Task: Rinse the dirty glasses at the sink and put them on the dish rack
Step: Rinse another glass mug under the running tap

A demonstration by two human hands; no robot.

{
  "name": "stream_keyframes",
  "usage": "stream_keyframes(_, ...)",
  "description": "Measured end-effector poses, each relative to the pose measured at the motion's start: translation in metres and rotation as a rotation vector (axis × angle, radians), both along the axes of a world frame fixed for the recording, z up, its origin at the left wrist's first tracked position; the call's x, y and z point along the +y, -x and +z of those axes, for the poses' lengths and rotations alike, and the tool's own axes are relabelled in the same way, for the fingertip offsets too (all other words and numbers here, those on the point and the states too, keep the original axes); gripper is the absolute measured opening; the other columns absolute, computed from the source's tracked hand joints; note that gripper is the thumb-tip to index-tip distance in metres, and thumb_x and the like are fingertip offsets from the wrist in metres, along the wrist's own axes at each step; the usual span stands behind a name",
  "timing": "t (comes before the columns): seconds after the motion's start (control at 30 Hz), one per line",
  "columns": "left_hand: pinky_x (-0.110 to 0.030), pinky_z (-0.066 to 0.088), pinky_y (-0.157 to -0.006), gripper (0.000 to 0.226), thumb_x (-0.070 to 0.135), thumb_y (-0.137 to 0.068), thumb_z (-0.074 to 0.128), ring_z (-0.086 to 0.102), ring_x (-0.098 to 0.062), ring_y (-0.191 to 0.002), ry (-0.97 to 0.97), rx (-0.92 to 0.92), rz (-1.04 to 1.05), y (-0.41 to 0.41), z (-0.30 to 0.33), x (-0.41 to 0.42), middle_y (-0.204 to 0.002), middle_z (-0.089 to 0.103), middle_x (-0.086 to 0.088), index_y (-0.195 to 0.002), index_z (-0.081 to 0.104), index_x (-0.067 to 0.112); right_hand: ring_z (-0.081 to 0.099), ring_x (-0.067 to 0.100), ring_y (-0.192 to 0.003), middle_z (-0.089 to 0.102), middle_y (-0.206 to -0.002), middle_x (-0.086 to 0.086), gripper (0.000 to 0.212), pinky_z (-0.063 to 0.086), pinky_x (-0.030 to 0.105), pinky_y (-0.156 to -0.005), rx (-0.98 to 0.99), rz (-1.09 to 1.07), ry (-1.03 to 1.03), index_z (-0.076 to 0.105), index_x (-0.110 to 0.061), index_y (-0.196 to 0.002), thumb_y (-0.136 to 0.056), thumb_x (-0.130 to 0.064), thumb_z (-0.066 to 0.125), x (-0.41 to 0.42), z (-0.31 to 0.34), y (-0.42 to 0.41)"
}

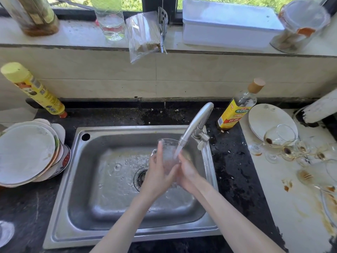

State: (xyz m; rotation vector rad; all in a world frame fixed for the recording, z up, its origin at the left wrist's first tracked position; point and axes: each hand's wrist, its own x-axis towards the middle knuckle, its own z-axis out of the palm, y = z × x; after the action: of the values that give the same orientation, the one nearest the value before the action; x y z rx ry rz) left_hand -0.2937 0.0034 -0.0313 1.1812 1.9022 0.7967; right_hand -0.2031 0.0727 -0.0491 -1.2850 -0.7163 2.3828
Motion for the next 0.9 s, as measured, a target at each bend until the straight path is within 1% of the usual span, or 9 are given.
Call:
stream_keyframes(0.17, -0.037, 0.025, -0.109, 0.071, 0.051, -0.092, 0.038, 0.021, -0.015, -0.139, 0.049, -0.383, 0.288, 0.016, 0.013, 0.018, -0.156, 0.006, 0.007, -0.148, -0.001, 0.029, 0.062, 0.010, -0.077, 0.070, -0.089, -0.008, 0.027, 0.046, 0.026, -0.069, -0.108, 0.105, -0.220, 0.053, -0.033, -0.120, -0.101, -0.021, 0.039, -0.011, 0.004, 0.000)
stream_keyframes(0.27, -0.040, 0.031, -0.108, 0.077, 0.069, -0.082, 0.041, 0.038, -0.013, -0.131, 0.083, -0.663, 0.325, 0.029, 0.008, 0.012, -0.153, 0.023, 0.005, -0.144, 0.017, 0.031, 0.060, 0.012, -0.078, 0.068, -0.086, -0.006, 0.020, 0.047, 0.025, -0.071, -0.237, 0.097, -0.381, 0.059, -0.026, -0.113, -0.097, -0.025, 0.047, -0.009, 0.006, -0.002)
stream_keyframes(0.33, -0.051, 0.035, -0.106, 0.095, 0.079, -0.068, 0.052, 0.047, -0.022, -0.127, 0.179, -0.862, 0.306, 0.031, 0.006, 0.003, -0.149, 0.035, -0.002, -0.145, 0.022, 0.032, 0.061, 0.014, -0.096, 0.066, -0.105, -0.003, 0.027, 0.047, 0.029, -0.084, -0.317, 0.091, -0.438, 0.058, -0.023, -0.117, -0.095, -0.036, 0.049, -0.006, 0.002, -0.001)
stream_keyframes(0.4, -0.056, 0.039, -0.101, 0.086, 0.069, -0.072, 0.060, 0.059, -0.029, -0.114, 0.160, -0.978, 0.218, 0.030, 0.013, 0.000, -0.130, 0.057, -0.008, -0.141, 0.032, 0.028, 0.063, 0.015, -0.102, 0.065, -0.114, 0.000, 0.037, 0.049, 0.035, -0.091, -0.280, 0.144, -0.389, 0.055, -0.025, -0.122, -0.094, -0.046, 0.047, -0.005, 0.004, -0.002)
stream_keyframes(0.47, -0.054, 0.044, -0.097, 0.080, 0.055, -0.074, 0.065, 0.063, -0.024, -0.107, 0.105, -0.975, 0.124, 0.032, 0.013, 0.002, -0.123, 0.063, -0.005, -0.141, 0.028, 0.032, 0.068, 0.015, -0.092, 0.071, -0.101, 0.000, 0.042, 0.055, 0.035, -0.082, -0.129, 0.195, -0.274, 0.061, -0.027, -0.116, -0.095, -0.054, 0.038, -0.006, 0.010, -0.002)
stream_keyframes(0.53, -0.036, 0.055, -0.082, 0.079, 0.038, -0.076, 0.069, 0.067, -0.011, -0.097, 0.084, -0.950, 0.052, 0.031, 0.019, 0.006, -0.117, 0.063, 0.007, -0.135, 0.017, 0.040, 0.070, 0.014, -0.074, 0.073, -0.082, 0.001, 0.044, 0.056, 0.028, -0.064, -0.044, 0.145, -0.166, 0.065, -0.022, -0.105, -0.097, -0.051, 0.032, -0.005, 0.019, -0.001)
stream_keyframes(0.6, -0.024, 0.055, -0.064, 0.084, 0.029, -0.076, 0.070, 0.069, -0.012, -0.080, 0.081, -0.948, 0.087, 0.031, 0.018, 0.009, -0.104, 0.065, 0.007, -0.137, 0.014, 0.041, 0.063, 0.018, -0.065, 0.067, -0.077, 0.006, 0.037, 0.052, 0.030, -0.057, -0.022, 0.065, -0.085, 0.068, -0.016, -0.096, -0.092, -0.047, 0.047, -0.001, 0.019, 0.004)
stream_keyframes(0.73, -0.042, 0.053, -0.073, 0.065, 0.064, -0.083, 0.050, 0.061, -0.028, -0.075, 0.158, -1.023, 0.145, 0.031, 0.013, 0.009, -0.088, 0.065, -0.016, -0.122, 0.054, 0.012, 0.050, 0.012, -0.052, 0.058, -0.062, 0.000, 0.025, 0.037, 0.025, -0.055, -0.174, 0.025, -0.132, 0.067, -0.013, -0.082, -0.091, -0.034, 0.055, 0.001, 0.007, 0.008)
stream_keyframes(0.9, -0.038, 0.056, -0.077, 0.053, 0.055, -0.096, 0.016, 0.068, -0.032, -0.086, 0.119, -0.746, 0.201, 0.024, 0.024, 0.009, -0.097, 0.071, -0.015, -0.094, 0.066, 0.037, 0.042, 0.004, -0.032, 0.058, -0.057, -0.001, 0.028, 0.038, 0.024, -0.049, -0.257, -0.082, -0.156, 0.058, -0.014, -0.094, -0.101, -0.033, 0.040, -0.003, 0.009, 0.011)
